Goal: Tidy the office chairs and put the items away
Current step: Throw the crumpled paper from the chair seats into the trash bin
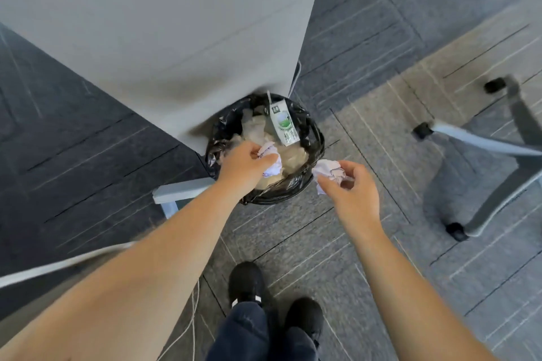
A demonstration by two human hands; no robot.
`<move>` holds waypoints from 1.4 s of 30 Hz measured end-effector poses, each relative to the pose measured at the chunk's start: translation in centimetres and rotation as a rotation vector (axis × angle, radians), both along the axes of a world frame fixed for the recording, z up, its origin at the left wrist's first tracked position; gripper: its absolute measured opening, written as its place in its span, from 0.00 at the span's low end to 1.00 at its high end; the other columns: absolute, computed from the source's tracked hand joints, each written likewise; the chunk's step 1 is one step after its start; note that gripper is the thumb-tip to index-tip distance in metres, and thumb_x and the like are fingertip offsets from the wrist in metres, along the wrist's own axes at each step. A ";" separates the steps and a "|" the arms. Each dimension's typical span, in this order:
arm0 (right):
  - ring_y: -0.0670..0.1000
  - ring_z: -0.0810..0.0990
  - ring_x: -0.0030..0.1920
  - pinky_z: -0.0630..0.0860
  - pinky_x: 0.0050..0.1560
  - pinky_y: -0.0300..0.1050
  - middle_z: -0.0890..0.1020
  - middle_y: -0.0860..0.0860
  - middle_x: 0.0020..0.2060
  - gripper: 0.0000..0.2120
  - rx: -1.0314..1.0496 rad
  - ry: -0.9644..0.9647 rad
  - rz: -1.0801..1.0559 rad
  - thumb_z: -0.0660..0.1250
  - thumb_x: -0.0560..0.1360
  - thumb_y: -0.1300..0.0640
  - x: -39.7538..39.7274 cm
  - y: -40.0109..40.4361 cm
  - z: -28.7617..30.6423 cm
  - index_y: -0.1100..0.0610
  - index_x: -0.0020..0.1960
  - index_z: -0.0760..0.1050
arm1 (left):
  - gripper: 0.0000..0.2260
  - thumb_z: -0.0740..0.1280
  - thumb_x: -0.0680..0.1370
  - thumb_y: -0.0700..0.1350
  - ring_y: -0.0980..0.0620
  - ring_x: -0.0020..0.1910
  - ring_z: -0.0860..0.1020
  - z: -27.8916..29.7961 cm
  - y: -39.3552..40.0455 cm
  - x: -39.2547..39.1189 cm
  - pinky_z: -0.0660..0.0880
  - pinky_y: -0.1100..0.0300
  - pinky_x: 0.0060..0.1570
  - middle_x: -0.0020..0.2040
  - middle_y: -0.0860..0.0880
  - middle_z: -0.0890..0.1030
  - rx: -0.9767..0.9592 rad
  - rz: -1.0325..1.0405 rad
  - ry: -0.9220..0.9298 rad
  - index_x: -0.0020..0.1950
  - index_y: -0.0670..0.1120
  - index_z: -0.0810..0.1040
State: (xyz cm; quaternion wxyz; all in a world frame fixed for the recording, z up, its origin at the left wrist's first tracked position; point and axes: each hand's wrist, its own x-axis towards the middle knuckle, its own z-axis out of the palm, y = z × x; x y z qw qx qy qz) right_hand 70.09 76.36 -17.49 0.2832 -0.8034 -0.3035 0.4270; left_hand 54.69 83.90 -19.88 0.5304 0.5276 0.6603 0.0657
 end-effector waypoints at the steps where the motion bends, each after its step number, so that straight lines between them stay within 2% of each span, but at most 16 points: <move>1: 0.51 0.76 0.52 0.69 0.42 0.36 0.76 0.54 0.58 0.22 -0.018 0.001 -0.012 0.70 0.70 0.52 0.1 -0.1 -1.2 0.56 0.61 0.71 | 0.14 0.63 0.75 0.47 0.52 0.39 0.72 -1.0 0.2 0.5 0.62 0.63 0.32 0.45 0.45 0.78 -0.011 0.007 0.009 0.53 0.38 0.75; 3: 0.51 0.76 0.53 0.70 0.47 0.40 0.76 0.54 0.59 0.20 -0.056 0.022 -0.036 0.70 0.70 0.52 0.3 -0.4 -3.3 0.54 0.59 0.71 | 0.15 0.63 0.76 0.47 0.48 0.42 0.73 -2.9 0.7 1.2 0.64 0.62 0.34 0.47 0.43 0.77 -0.026 0.005 0.037 0.56 0.37 0.74; 6: 0.51 0.77 0.53 0.70 0.48 0.42 0.77 0.53 0.58 0.16 -0.080 0.054 -0.052 0.70 0.70 0.53 0.3 -0.5 -5.4 0.51 0.56 0.71 | 0.20 0.62 0.76 0.51 0.43 0.58 0.74 -4.7 1.7 1.8 0.70 0.57 0.51 0.63 0.41 0.75 -0.035 -0.002 0.068 0.64 0.41 0.70; 8: 0.50 0.76 0.52 0.70 0.47 0.42 0.77 0.52 0.57 0.18 -0.080 0.055 -0.060 0.70 0.70 0.53 0.2 -0.3 -6.1 0.54 0.58 0.71 | 0.22 0.62 0.76 0.52 0.44 0.62 0.72 -5.0 2.0 1.8 0.70 0.52 0.61 0.67 0.43 0.72 -0.058 0.036 0.062 0.67 0.43 0.68; 10: 0.49 0.75 0.50 0.70 0.46 0.40 0.76 0.51 0.56 0.22 -0.082 0.066 -0.069 0.70 0.70 0.53 -0.1 0.3 -6.2 0.56 0.61 0.69 | 0.21 0.62 0.76 0.51 0.46 0.63 0.72 -4.8 2.1 1.4 0.69 0.53 0.60 0.66 0.45 0.72 -0.053 0.101 0.058 0.66 0.44 0.68; 13: 0.43 0.73 0.41 0.68 0.35 0.29 0.74 0.50 0.52 0.20 -0.088 0.066 -0.050 0.69 0.71 0.53 -0.9 1.7 -6.7 0.57 0.58 0.67 | 0.17 0.62 0.76 0.46 0.49 0.58 0.73 -4.4 2.3 0.5 0.67 0.60 0.50 0.63 0.47 0.74 -0.035 0.125 0.067 0.64 0.44 0.70; 16: 0.47 0.73 0.46 0.65 0.35 0.29 0.75 0.54 0.58 0.21 -0.072 0.068 -0.009 0.69 0.71 0.53 -2.1 3.4 -7.4 0.58 0.60 0.67 | 0.16 0.61 0.76 0.42 0.51 0.51 0.73 -3.7 2.5 -0.5 0.69 0.62 0.39 0.57 0.48 0.75 -0.026 0.172 0.035 0.64 0.45 0.70; 19: 0.47 0.71 0.51 0.67 0.41 0.33 0.70 0.55 0.65 0.28 -0.095 0.106 0.047 0.68 0.72 0.52 -3.2 4.2 -7.5 0.59 0.68 0.63 | 0.16 0.61 0.76 0.42 0.49 0.53 0.75 -3.0 2.5 -1.3 0.71 0.55 0.52 0.54 0.48 0.75 0.003 0.206 0.051 0.64 0.45 0.69; 22: 0.39 0.71 0.40 0.68 0.30 0.21 0.74 0.52 0.59 0.24 -0.069 0.108 0.037 0.66 0.74 0.54 -3.2 4.1 -6.6 0.59 0.67 0.65 | 0.14 0.60 0.76 0.42 0.48 0.56 0.74 -1.8 2.3 -1.7 0.69 0.55 0.55 0.55 0.46 0.76 0.038 0.198 0.061 0.62 0.45 0.70; 24: 0.35 0.69 0.37 0.66 0.28 0.17 0.74 0.49 0.52 0.19 -0.039 0.074 -0.005 0.65 0.74 0.57 -2.3 3.7 -5.1 0.59 0.64 0.68 | 0.14 0.60 0.76 0.41 0.49 0.52 0.73 -0.4 2.1 -1.1 0.69 0.55 0.54 0.54 0.47 0.75 0.049 0.187 0.019 0.61 0.46 0.71; 27: 0.40 0.72 0.40 0.68 0.33 0.26 0.74 0.47 0.48 0.15 0.001 0.021 -0.080 0.63 0.75 0.58 0.0 3.3 -1.1 0.59 0.61 0.71 | 0.10 0.60 0.76 0.40 0.52 0.48 0.73 3.0 1.8 1.0 0.73 0.56 0.51 0.53 0.51 0.74 0.079 0.129 -0.045 0.57 0.48 0.72; 31: 0.45 0.72 0.45 0.67 0.34 0.25 0.74 0.47 0.47 0.14 0.063 -0.037 -0.197 0.63 0.75 0.59 4.4 2.2 6.4 0.58 0.60 0.72 | 0.08 0.60 0.77 0.42 0.57 0.39 0.74 9.1 1.6 5.3 0.71 0.77 0.31 0.52 0.53 0.75 0.144 0.031 -0.099 0.55 0.48 0.74; 33: 0.45 0.73 0.43 0.68 0.33 0.26 0.74 0.46 0.44 0.13 0.107 -0.068 -0.273 0.63 0.75 0.58 7.1 1.0 10.4 0.58 0.59 0.72 | 0.07 0.61 0.76 0.43 0.55 0.46 0.76 12.6 1.3 7.9 0.73 0.71 0.45 0.50 0.53 0.76 0.189 -0.031 -0.132 0.52 0.49 0.75; 35: 0.46 0.72 0.45 0.67 0.35 0.26 0.73 0.44 0.41 0.12 0.148 -0.110 -0.362 0.63 0.75 0.58 10.0 -0.7 14.2 0.58 0.58 0.73 | 0.08 0.61 0.76 0.41 0.54 0.52 0.74 16.5 0.8 10.9 0.67 0.63 0.53 0.51 0.52 0.76 0.206 -0.115 -0.179 0.54 0.47 0.75; 38: 0.49 0.73 0.45 0.67 0.33 0.25 0.75 0.48 0.41 0.12 0.199 -0.155 -0.507 0.64 0.75 0.59 14.4 -3.9 19.5 0.59 0.57 0.74 | 0.08 0.61 0.77 0.42 0.54 0.53 0.73 21.9 -0.3 15.6 0.66 0.62 0.53 0.50 0.53 0.75 0.256 -0.263 -0.229 0.55 0.47 0.75; 42: 0.51 0.74 0.44 0.66 0.37 0.30 0.73 0.44 0.34 0.11 0.256 -0.188 -0.689 0.64 0.74 0.61 19.5 -8.7 24.5 0.61 0.55 0.74 | 0.10 0.60 0.77 0.44 0.56 0.50 0.72 28.0 -2.6 22.4 0.67 0.68 0.40 0.51 0.53 0.74 0.308 -0.432 -0.289 0.56 0.46 0.75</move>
